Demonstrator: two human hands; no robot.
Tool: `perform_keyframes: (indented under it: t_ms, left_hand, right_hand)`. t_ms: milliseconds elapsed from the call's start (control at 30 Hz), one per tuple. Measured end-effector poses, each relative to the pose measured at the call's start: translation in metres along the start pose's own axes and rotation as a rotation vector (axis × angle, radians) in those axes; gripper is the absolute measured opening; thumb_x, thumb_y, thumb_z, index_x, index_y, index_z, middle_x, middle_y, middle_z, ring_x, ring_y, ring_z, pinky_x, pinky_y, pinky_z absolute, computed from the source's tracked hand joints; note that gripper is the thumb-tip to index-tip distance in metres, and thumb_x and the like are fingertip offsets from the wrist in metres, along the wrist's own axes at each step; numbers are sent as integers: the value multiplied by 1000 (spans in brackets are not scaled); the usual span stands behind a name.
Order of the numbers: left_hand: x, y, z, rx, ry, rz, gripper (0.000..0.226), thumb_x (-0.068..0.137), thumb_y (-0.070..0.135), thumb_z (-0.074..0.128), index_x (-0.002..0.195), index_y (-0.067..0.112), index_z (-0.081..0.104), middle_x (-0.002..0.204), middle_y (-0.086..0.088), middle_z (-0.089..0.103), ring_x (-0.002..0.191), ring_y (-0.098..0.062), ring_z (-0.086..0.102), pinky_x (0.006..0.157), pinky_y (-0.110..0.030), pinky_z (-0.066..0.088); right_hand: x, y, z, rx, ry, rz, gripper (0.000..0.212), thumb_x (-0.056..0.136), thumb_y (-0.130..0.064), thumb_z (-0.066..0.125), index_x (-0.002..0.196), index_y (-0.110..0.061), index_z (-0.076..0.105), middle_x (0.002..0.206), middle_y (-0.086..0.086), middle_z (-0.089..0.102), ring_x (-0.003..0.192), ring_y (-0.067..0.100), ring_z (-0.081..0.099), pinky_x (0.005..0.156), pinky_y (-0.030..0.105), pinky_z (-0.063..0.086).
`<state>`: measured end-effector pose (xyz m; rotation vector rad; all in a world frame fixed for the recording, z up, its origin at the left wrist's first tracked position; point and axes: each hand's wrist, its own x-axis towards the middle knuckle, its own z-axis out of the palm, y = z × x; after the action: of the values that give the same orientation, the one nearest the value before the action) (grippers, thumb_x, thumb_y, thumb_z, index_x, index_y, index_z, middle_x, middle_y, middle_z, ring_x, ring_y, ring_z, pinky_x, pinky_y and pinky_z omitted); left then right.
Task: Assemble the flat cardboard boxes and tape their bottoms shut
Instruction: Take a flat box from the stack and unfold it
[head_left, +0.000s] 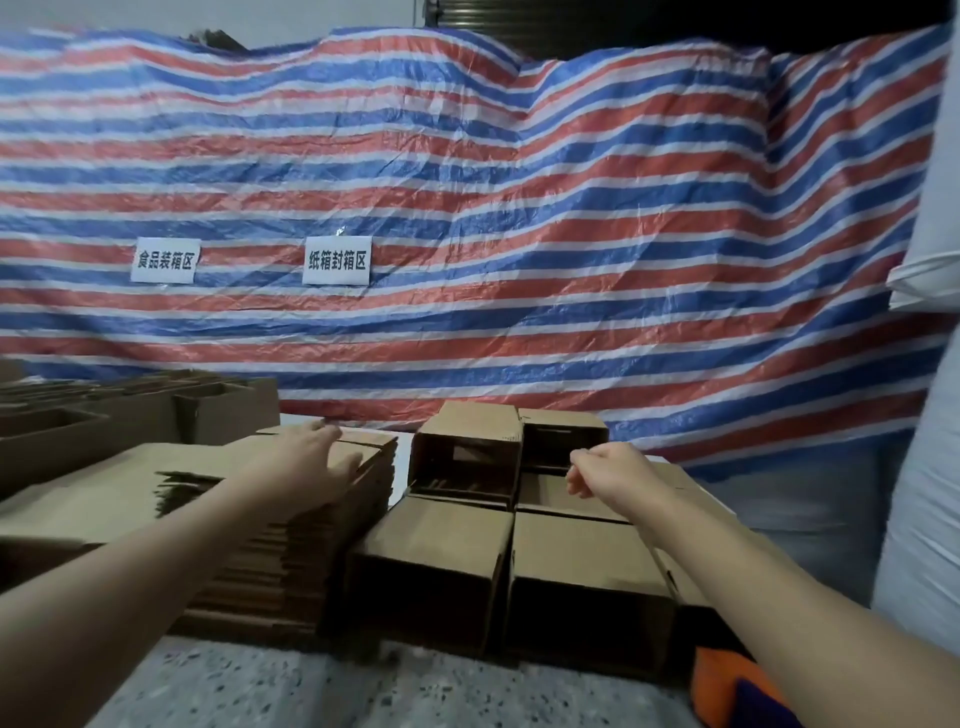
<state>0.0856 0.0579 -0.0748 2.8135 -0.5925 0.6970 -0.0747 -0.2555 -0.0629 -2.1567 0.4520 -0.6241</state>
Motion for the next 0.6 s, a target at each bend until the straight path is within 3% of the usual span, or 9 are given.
perform_keyframes:
  t_ms: [100, 167, 267, 433, 600]
  left_hand:
    - [-3, -18, 11, 74, -159, -46, 94, 81, 84, 11, 153, 26, 28, 160, -7, 26, 145, -27, 26, 115, -45, 22]
    - [-9, -21, 20, 97, -267, -47, 99, 75, 88, 7, 153, 30, 27, 159, -6, 29, 145, -26, 27, 116, -46, 21]
    - [-16, -21, 34, 178, -245, -24, 88, 82, 85, 13, 152, 33, 26, 157, -2, 33, 143, -24, 31, 114, -44, 24]
    - [-23, -18, 33, 229, -200, 2, 78, 88, 79, 16, 149, 33, 30, 150, 0, 41, 137, -22, 38, 112, -42, 30]
    - [-31, -11, 24, 311, -156, 63, 71, 86, 81, 23, 135, 34, 42, 133, 4, 55, 121, -19, 52, 104, -38, 39]
  right_hand:
    - [1, -5, -3, -24, -4, 2, 41, 100, -27, 48, 73, -12, 74, 79, 2, 76, 87, 22, 70, 75, 31, 50]
    - [1, -6, 2, -15, -17, 8, 40, 100, -26, 48, 71, -12, 72, 79, 3, 76, 84, 21, 70, 69, 29, 49]
    - [0, -3, 11, -13, -54, 14, 40, 100, -27, 49, 70, -13, 71, 77, 2, 75, 80, 18, 69, 65, 27, 47]
    - [-1, 0, 20, -30, -100, 5, 42, 99, -30, 49, 68, -14, 72, 76, 3, 76, 78, 19, 71, 83, 36, 55]
    - [-3, 0, 19, -15, -94, -9, 43, 100, -29, 49, 67, -12, 71, 70, 3, 75, 76, 21, 72, 88, 41, 58]
